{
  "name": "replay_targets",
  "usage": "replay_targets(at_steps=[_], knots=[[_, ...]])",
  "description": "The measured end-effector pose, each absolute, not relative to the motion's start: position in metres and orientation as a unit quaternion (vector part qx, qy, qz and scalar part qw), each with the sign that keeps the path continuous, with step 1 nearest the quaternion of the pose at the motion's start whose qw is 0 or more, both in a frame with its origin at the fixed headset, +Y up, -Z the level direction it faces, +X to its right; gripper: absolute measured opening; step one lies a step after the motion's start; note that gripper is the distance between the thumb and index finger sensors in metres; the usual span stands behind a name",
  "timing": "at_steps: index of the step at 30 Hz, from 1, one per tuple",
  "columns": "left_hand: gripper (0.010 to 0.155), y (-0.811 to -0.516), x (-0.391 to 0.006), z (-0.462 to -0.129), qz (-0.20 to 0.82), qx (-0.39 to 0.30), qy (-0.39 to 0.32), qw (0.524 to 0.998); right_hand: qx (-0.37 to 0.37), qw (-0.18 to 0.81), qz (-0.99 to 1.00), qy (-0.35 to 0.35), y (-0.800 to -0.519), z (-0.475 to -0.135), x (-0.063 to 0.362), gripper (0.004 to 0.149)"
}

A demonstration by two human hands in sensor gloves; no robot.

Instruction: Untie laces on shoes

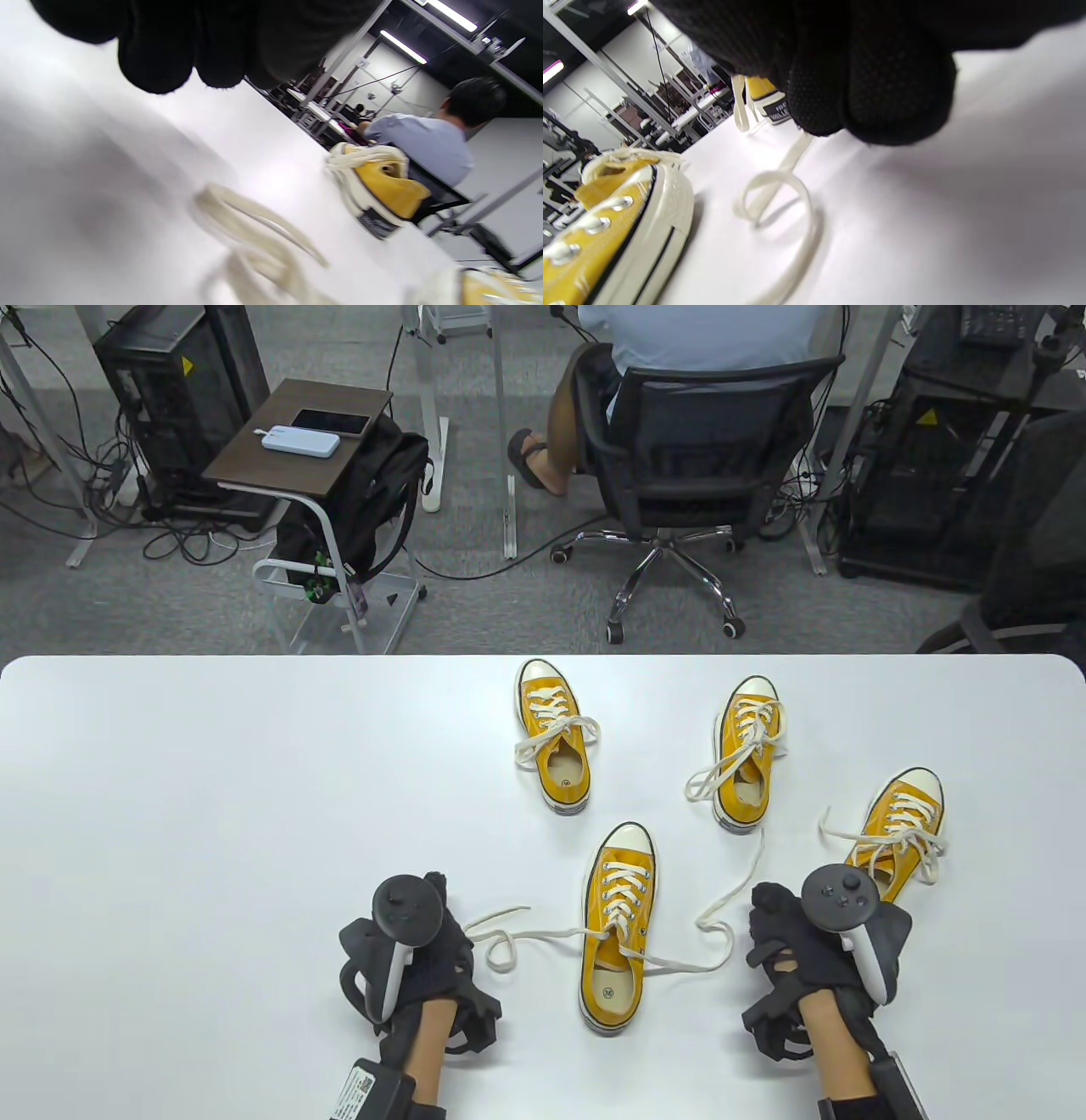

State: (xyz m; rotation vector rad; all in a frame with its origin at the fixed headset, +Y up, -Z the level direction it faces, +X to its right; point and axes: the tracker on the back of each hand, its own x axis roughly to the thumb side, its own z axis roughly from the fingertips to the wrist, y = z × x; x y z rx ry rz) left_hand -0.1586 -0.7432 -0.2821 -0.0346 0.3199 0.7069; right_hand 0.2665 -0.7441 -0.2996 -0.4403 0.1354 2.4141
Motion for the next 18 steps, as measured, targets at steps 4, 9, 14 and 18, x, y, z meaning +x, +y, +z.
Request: replay_targets(at_steps=[4, 9, 14, 18], knots=[[0.063, -0.742, -0.128, -0.280, 0.388, -0.059, 0.084, 0.916, -0.165, 0.343, 0.924, 0.043, -0.739, -0.298, 0.267, 0.049], [0.072, -0.740, -0.075, -0.271, 0.319, -0.116, 0.009, 0.941, -0.153, 0.344, 0.925, 0.047, -0.737, -0.297, 0.262, 0.048], [0.077, -0.748, -0.044, -0.268, 0.244, -0.146, -0.008, 0.959, -0.148, 0.348, 0.924, 0.048, -0.736, -0.296, 0.260, 0.048], [0.073, -0.758, -0.032, -0.271, 0.195, -0.166, -0.005, 0.967, -0.142, 0.351, 0.924, 0.051, -0.736, -0.297, 0.259, 0.047]])
